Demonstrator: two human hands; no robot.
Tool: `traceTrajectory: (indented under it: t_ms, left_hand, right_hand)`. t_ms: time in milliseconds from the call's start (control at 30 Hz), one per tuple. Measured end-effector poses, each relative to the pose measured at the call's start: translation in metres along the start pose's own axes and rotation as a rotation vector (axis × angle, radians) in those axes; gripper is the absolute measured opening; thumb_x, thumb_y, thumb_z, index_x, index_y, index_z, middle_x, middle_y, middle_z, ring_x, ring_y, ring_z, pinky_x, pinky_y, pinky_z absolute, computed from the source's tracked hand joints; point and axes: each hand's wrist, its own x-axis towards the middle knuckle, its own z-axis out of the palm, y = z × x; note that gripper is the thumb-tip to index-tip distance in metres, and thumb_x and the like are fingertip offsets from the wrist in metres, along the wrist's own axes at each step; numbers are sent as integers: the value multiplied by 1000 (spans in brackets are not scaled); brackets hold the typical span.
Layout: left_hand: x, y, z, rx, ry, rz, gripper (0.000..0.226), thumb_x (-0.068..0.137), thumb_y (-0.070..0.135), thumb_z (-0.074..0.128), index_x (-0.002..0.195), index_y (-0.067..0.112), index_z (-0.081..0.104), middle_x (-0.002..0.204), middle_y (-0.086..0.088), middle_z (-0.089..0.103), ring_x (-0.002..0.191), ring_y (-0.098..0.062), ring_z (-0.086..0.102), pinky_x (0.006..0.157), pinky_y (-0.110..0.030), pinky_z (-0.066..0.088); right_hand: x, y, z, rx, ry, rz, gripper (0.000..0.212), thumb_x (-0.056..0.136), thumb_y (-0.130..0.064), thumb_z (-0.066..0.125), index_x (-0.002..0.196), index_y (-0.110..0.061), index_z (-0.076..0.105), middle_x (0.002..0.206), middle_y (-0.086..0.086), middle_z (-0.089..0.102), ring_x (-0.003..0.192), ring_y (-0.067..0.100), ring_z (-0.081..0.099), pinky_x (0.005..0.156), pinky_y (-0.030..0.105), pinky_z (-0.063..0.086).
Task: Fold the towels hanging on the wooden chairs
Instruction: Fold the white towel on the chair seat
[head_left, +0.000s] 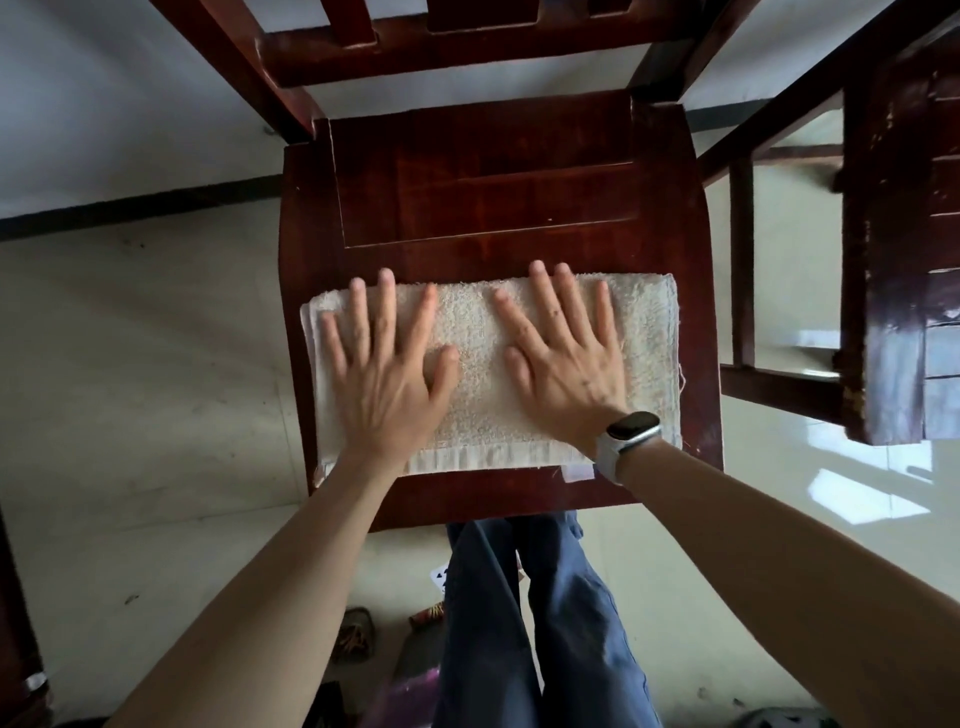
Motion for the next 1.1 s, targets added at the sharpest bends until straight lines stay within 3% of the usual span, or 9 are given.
traceTrajectory:
  t_ms: [233, 367, 467, 667, 833, 1000, 1033, 1067, 1100]
  left_hand:
    - [-10, -27, -4, -114, -46, -184, 68, 87, 59, 18, 146, 27, 10, 156, -8, -1, 143, -30, -5, 114, -54, 2]
    - [-18, -18, -14, -131, -38, -222, 66, 89, 54, 20, 147, 26, 5, 156, -8, -3, 143, -26, -9, 111, -56, -6]
    - [-35, 0, -19, -145, -12, -169, 64, 90, 49, 24, 146, 25, 6, 154, -5, -4, 142, -24, -9, 111, -55, -6]
    - [-71, 12, -13, -142, -165, -148, 60, 90, 42, 27, 145, 20, 22, 154, -13, 10, 142, -33, 0, 112, -60, 9]
    - [-65, 11, -18, -82, -224, -141, 58, 88, 39, 31, 142, 16, 31, 153, -17, 18, 141, -38, 10, 110, -60, 14]
    - [-62, 8, -31, -165, -249, -119, 57, 89, 37, 48, 140, 17, 33, 154, -14, 17, 142, -35, 8, 111, -59, 16]
    - [-61, 6, -33, -193, -260, -115, 57, 89, 36, 51, 140, 18, 33, 154, -13, 15, 142, -34, 6, 112, -58, 15]
    - [-60, 4, -37, -226, -269, -111, 57, 89, 36, 52, 139, 18, 35, 154, -12, 15, 143, -33, 5, 112, -56, 16]
    - [-59, 3, -41, -277, -261, -106, 54, 88, 34, 53, 137, 17, 38, 153, -12, 18, 142, -32, 8, 112, -54, 18]
  right_hand:
    - [-30, 70, -7, 93, -83, 327, 57, 93, -40, 17, 146, -30, 2, 157, 7, 6, 144, 24, 2, 113, 53, -2]
    - [-52, 77, -23, 279, 65, 478, 46, 94, -27, 39, 138, -12, 38, 146, 12, 37, 136, 28, 30, 112, 46, 16]
    - [-61, 67, -32, 407, 105, 680, 29, 91, -25, 52, 113, -7, 58, 114, 16, 59, 109, 33, 48, 93, 41, 33]
    - [-48, 48, -39, 597, -48, 939, 27, 90, -25, 53, 99, -1, 59, 108, 18, 60, 106, 34, 49, 91, 40, 38]
    - [-39, 45, -38, 570, -146, 951, 27, 88, -17, 47, 103, 3, 58, 114, 19, 56, 111, 34, 43, 92, 37, 34]
    - [-45, 43, -58, 859, -75, 1026, 18, 81, -13, 52, 80, 4, 58, 67, 14, 53, 62, 20, 46, 53, 25, 36]
    - [-44, 42, -65, 941, -57, 1055, 20, 80, -11, 54, 82, 8, 60, 71, -5, 41, 60, 21, 46, 53, 26, 38]
    - [-43, 42, -73, 997, -60, 1073, 21, 81, -10, 56, 89, 9, 62, 102, 26, 55, 62, 23, 52, 54, 28, 43]
    - [-41, 39, -82, 1032, -76, 1064, 22, 81, -10, 59, 94, 7, 64, 75, 19, 63, 63, 23, 56, 56, 29, 48]
